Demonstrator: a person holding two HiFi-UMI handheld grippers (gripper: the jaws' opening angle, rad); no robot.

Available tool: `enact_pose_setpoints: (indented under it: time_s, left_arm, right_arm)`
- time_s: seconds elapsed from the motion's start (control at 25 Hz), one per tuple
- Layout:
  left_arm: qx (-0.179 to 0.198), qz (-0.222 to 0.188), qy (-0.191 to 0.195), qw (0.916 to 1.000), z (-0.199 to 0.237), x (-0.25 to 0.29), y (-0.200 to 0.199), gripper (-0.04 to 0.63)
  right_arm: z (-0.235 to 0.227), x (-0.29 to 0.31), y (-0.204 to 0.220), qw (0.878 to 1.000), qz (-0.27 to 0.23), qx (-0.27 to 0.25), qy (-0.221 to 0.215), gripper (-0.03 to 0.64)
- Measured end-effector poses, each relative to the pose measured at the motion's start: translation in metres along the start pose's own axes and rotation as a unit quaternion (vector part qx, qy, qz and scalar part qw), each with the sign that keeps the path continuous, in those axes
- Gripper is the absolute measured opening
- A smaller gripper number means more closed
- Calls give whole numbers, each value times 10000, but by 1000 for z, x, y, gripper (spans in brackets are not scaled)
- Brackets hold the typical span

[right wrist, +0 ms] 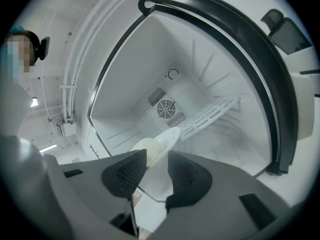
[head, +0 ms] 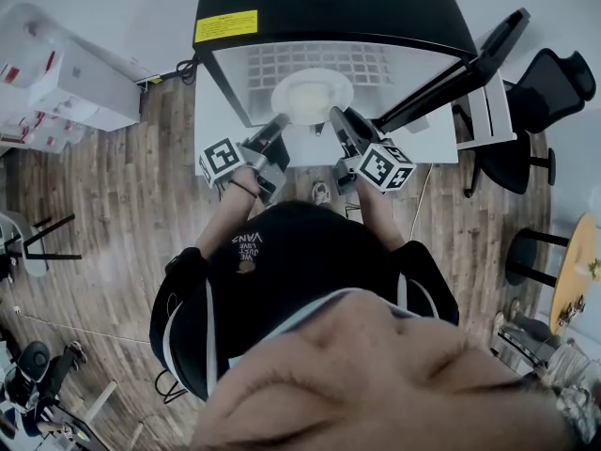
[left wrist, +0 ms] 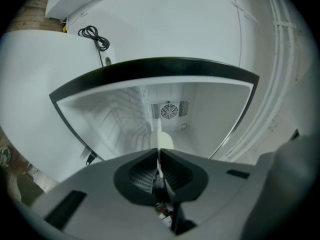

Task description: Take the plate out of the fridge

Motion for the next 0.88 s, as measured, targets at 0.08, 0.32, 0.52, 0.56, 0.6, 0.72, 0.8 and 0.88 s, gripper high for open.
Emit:
enact_pose_setpoints:
  time_s: [0.08,0.32,0.52,0.56,0.6,0.72,0.8,0.88]
  left_arm:
    - [19,52,-27,10000,1,-4,1,32]
    - [35,250,21,9997,1,-13,4,32]
    - [112,381,-7,9992,1,-22,6,32]
    - [89,411,26,9991,1,-24,7,32]
    - [69,438,48,9990,1,-26,9,32]
    - [74,504,12,9987,3,-32,11,32]
    - [57,563,42,9984,2,-35,13,32]
    - [59,619,70,9980,3,-39,15,32]
  right_arm:
    - [4,-4,2,10000,-15,-10,56,140]
    - [17,-16,9,9997,-99,-54,198,140]
    - [28,-25,14,9993,-182,-59,309,140]
    - [31,-27,15,9992,-193,-58,333,140]
    - [33,-30,17,9991,-201,-56,356,140]
    - [39,-36,23,9988,-230,-53,420,140]
    - [43,-40,25,9986,-249,-54,464,140]
    - [48,-44,28,9984,-264,-60,501,140]
Point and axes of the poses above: the fingertips, and each gripper's own axes: x forward along the fingers, z to its left, y out of its underside, the point moved 10 cm from there along -x, backward along the fingers, and after that the axes turned 14 degrees about -x, right-handed, at the moved point
